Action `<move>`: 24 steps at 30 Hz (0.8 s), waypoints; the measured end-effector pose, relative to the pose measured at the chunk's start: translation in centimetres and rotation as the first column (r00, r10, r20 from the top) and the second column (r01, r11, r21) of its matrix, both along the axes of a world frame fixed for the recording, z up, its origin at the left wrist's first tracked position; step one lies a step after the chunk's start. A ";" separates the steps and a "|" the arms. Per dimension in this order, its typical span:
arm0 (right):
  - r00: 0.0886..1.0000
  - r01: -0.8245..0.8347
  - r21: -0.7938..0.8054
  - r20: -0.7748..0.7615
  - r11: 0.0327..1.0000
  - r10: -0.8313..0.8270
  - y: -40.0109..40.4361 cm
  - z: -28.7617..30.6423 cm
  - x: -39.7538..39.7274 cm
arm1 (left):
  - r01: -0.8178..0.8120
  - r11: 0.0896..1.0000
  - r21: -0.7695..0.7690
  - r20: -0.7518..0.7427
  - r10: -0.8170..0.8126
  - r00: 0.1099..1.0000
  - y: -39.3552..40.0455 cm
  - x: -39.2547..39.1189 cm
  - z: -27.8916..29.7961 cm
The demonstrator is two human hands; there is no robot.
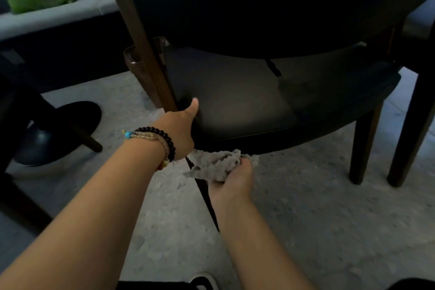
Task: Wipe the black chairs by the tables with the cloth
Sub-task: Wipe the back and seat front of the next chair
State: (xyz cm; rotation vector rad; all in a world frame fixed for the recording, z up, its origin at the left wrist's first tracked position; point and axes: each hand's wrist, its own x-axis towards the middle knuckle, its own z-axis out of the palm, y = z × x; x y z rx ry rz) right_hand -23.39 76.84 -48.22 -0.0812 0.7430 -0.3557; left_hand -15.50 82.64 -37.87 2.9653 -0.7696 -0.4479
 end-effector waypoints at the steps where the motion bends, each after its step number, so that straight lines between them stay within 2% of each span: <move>1: 1.000 -0.011 0.009 -0.004 1.000 0.011 0.0 0.7 0.3 | 0.013 1.000 0.007 -0.010 -0.013 1.000 0.2 0.0 -0.1; 5: 0.984 -0.178 0.041 0.005 0.983 0.178 -1.4 2.1 0.7 | 0.070 0.995 0.066 0.013 -0.071 0.997 0.5 -0.1 0.0; 9: 0.977 -0.212 0.032 -0.002 0.977 0.212 -5.1 3.1 -0.7 | 0.149 0.960 0.239 0.070 -0.170 0.983 -0.6 -0.5 0.0; 12: 0.992 -0.112 -0.113 -0.070 0.987 0.105 -8.4 3.0 -3.4 | 0.166 0.924 0.345 0.131 -0.223 0.966 -1.7 -1.0 -0.6; 14: 0.976 0.037 -0.360 -0.185 0.932 -0.111 -10.5 3.0 -5.1 | 0.161 0.913 0.374 0.154 -0.232 0.960 -2.0 -1.1 -1.1; 15: 0.935 0.118 -0.559 -0.216 0.821 -0.281 -11.6 3.1 -5.9 | 0.152 0.914 0.377 0.158 -0.225 0.961 -2.2 -1.2 -1.3; 16: 0.872 0.134 -0.775 -0.204 0.617 -0.445 -12.6 3.2 -6.5 | 0.146 0.915 0.377 0.159 -0.219 0.963 -2.2 -1.3 -1.5; 17: 0.827 0.051 -0.938 -0.153 0.343 -0.541 -13.4 3.1 -6.6 | 0.142 0.916 0.375 0.158 -0.214 0.964 -2.2 -1.4 -1.8; 18: 0.820 -0.123 -0.990 -0.139 0.065 -0.555 -14.0 2.9 -6.5 | 0.136 0.919 0.370 0.157 -0.206 0.966 -2.2 -1.7 -2.0; 19: 0.827 -0.323 -0.931 -0.192 -0.168 -0.529 -14.2 2.5 -6.0 | 0.126 0.923 0.363 0.154 -0.193 0.969 -2.2 -1.9 -2.2; 20: 0.812 -0.487 -0.811 -0.285 -0.324 -0.509 -14.1 2.0 -5.5 | 0.115 0.928 0.354 0.150 -0.177 0.973 -2.1 -2.2 -2.4; 22: 0.765 -0.633 -0.628 -0.414 -0.453 -0.494 -13.1 1.5 -4.8 | 0.099 0.938 0.332 0.138 -0.152 0.979 -2.1 -2.5 -2.6; 24: 0.809 -0.588 -0.554 -0.419 -0.590 -0.413 -11.2 1.6 -4.7 | 0.103 0.946 0.308 0.129 -0.148 0.981 -1.9 -2.4 -2.5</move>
